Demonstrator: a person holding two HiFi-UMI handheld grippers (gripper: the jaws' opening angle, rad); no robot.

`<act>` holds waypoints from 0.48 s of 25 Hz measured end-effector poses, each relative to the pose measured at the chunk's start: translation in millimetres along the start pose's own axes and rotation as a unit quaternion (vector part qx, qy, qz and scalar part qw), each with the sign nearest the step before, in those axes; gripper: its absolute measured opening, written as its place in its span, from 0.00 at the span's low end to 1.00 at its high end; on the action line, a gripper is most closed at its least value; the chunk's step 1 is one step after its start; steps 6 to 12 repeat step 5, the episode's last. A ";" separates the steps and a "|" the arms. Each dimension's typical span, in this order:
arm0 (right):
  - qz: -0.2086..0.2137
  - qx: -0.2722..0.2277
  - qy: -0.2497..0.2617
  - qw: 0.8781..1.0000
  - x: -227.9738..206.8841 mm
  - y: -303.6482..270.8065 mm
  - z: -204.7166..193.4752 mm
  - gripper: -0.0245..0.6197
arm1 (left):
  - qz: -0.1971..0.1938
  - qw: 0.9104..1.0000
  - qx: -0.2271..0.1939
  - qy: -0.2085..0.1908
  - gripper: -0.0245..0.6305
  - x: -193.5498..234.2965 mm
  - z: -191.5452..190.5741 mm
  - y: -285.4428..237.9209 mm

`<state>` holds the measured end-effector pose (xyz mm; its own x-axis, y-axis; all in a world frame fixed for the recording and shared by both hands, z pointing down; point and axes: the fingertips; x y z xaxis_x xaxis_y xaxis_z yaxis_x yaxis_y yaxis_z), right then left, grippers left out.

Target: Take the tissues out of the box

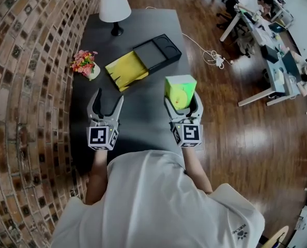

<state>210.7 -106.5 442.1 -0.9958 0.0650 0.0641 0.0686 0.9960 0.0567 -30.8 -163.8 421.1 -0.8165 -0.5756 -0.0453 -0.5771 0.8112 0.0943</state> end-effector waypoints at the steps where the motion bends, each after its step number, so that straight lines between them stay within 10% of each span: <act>1: 0.003 0.002 0.001 1.000 1.2 -0.4 -0.8 0.73 | 0.001 1.000 0.001 0.000 0.53 0.5 -0.3 0.5; 12: 0.017 0.014 0.002 1.000 6.8 -1.5 -5.7 0.73 | 0.004 1.000 0.003 0.004 0.53 2.7 -1.4 2.5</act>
Point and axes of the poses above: the fingertips, and each gripper's own axes: y backward along the fingers, x to its left, z out of its top, and after that the axes turned 2 degrees about -x, right-handed
